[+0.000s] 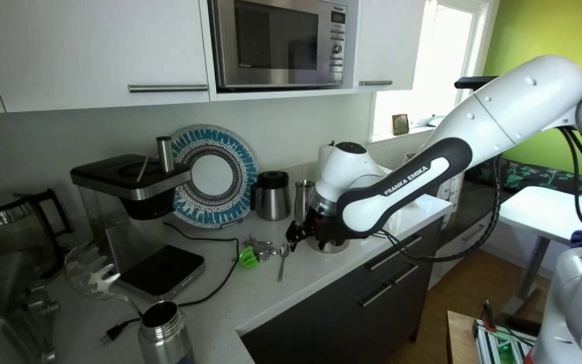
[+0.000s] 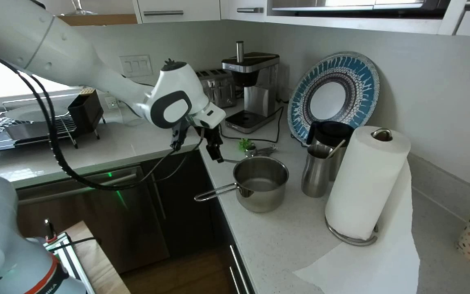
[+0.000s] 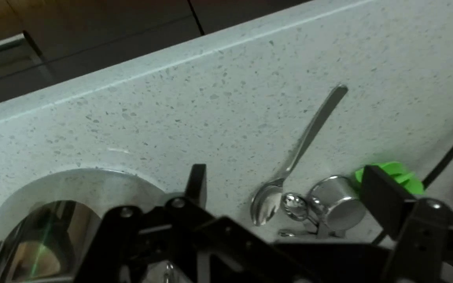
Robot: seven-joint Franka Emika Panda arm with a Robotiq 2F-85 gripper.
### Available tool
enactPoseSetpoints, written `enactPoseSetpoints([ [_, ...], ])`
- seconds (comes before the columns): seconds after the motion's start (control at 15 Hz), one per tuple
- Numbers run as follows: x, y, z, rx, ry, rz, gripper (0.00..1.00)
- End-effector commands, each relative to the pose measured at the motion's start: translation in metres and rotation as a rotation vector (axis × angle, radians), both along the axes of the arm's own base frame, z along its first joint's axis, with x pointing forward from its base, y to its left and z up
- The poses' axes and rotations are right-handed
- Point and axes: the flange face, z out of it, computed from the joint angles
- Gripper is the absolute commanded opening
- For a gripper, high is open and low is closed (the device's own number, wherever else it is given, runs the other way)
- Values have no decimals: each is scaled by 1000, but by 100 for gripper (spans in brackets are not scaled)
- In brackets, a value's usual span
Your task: Put the silver spoon in the silver pot
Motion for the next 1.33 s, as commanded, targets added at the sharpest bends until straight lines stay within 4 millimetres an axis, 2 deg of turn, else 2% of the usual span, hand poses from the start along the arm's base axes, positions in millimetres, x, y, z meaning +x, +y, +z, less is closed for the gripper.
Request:
enactPoseSetpoints([
  [0.0, 5, -5, -8, 6, 8, -17, 100],
  [0.2, 12, -6, -11, 11, 7, -31, 100],
  [0.33, 24, -9, -24, 25, 33, -88, 100],
  [0.67, 69, -12, -52, 15, 74, -146, 100],
  [0.73, 75, -11, -53, 9, 87, -146, 94],
  [0.8, 80, -7, -53, 17, 102, -137, 82],
  [0.93, 90, -4, -53, 18, 133, -131, 72],
  [1.0, 95, -3, -52, 9, 143, -134, 62],
  [1.13, 104, -3, -49, 7, 165, -136, 53],
  [1.2, 108, -6, -49, 5, 175, -144, 45],
  [1.27, 112, -8, -49, 7, 181, -152, 44],
])
